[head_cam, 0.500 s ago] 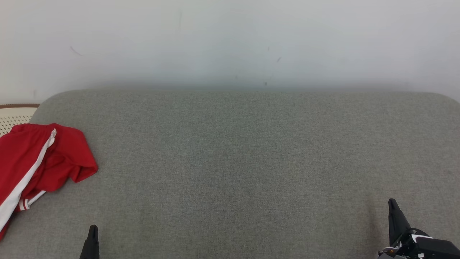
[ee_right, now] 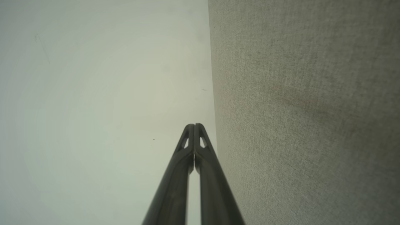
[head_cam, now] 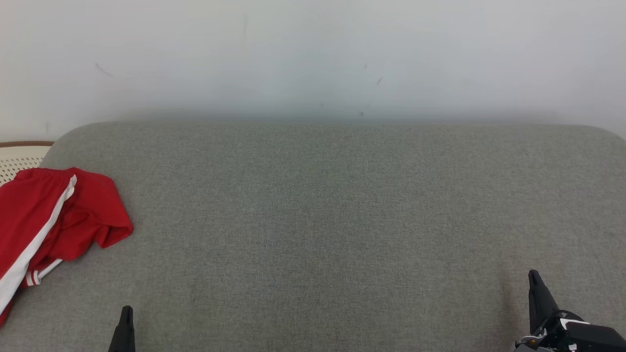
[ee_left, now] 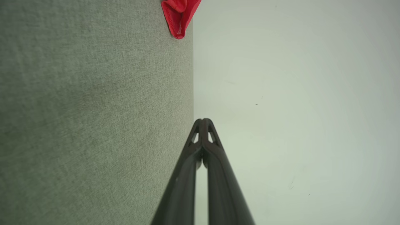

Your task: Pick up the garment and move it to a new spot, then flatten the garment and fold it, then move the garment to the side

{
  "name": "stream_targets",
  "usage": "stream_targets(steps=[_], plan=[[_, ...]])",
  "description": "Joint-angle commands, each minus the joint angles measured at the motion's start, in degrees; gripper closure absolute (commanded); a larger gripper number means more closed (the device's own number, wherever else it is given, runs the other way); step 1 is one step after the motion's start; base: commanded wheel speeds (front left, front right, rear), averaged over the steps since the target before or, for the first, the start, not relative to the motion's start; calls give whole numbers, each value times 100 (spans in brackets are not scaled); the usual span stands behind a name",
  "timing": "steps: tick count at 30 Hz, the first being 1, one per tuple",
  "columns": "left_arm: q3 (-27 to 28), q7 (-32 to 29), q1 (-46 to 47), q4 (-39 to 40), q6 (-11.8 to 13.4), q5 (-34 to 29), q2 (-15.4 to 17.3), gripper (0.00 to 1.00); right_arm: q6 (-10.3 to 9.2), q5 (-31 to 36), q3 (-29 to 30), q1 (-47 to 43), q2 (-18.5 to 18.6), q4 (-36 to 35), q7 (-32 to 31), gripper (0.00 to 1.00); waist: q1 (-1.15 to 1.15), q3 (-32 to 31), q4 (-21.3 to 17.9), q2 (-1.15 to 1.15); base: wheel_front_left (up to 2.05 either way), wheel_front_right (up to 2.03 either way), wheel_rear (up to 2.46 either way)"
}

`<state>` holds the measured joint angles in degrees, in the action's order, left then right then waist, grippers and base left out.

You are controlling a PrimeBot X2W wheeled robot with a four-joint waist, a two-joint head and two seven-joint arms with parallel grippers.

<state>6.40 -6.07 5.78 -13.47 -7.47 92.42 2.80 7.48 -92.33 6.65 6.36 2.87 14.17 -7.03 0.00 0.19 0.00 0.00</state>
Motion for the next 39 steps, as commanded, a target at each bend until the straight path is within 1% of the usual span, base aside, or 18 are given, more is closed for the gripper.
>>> stream_targets(steps=[1,33,34,39], plan=[[6,-24,-24,5,-16,10,20,100,3,-11,-4,-3,-5,-9,8,100,0,0,0,0,0,0,0],[6,-23,-25,5,-16,10,20,100,3,-11,-3,-3,-5,-9,7,100,0,0,0,0,0,0,0],[0,0,0,0,0,0,0,0,0,0,0,0,0,0,0,0,0,0,0,0,0,0,0],[-12,25,-99,-177,3,-11,-59,0,-1,9,-9,-130,-24,189,6,0,0,5,-1,0,0,0,0]])
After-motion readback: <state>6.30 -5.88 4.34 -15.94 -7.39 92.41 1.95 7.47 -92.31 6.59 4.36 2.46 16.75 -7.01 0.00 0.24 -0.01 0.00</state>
